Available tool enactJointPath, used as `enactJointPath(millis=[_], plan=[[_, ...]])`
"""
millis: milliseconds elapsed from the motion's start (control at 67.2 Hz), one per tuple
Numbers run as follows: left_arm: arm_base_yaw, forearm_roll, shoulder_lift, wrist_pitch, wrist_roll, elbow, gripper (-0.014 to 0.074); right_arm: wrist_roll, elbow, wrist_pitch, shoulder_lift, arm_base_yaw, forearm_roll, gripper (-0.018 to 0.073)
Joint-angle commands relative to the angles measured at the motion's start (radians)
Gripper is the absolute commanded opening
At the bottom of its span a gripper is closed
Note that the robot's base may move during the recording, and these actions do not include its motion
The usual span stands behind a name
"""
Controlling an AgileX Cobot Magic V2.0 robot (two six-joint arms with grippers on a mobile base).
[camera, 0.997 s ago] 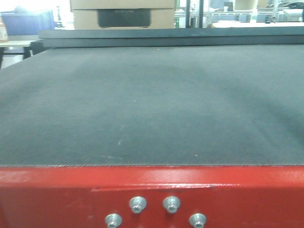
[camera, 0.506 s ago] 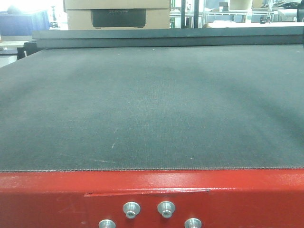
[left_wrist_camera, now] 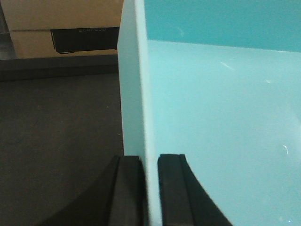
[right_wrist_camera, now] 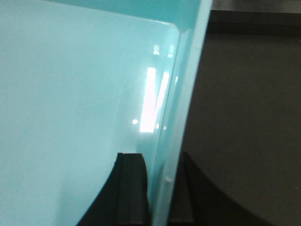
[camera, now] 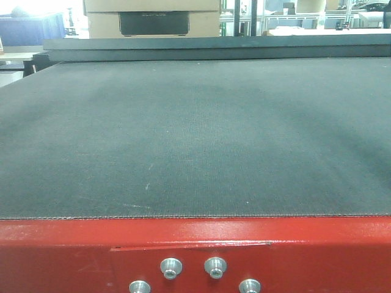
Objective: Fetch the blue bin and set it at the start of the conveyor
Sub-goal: 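Hold the bin in both grippers while driving up to the conveyor, then lower the held bin with both grippers onto the dark conveyor belt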
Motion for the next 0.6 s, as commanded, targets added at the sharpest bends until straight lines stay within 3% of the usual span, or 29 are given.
enactJointPath(millis=[0, 268, 580], plan=[[-0.013, -0.062, -0.016, -0.088, -0.001, -0.012, -0.0111, -0.024, -0.006, -0.035, -0.005, 0.010, 0.039, -0.0151], [-0.013, -0.068, -0.016, -0.063, -0.001, -0.012, -0.0111, -0.024, -0.006, -0.014, -0.005, 0.010, 0.039, -0.0151], [-0.011, -0.053, 0.047, 0.271, -0.001, -0.012, -0.0111, -0.026, -0.006, 0.192, 0.044, 0.010, 0.039, -0.0151]])
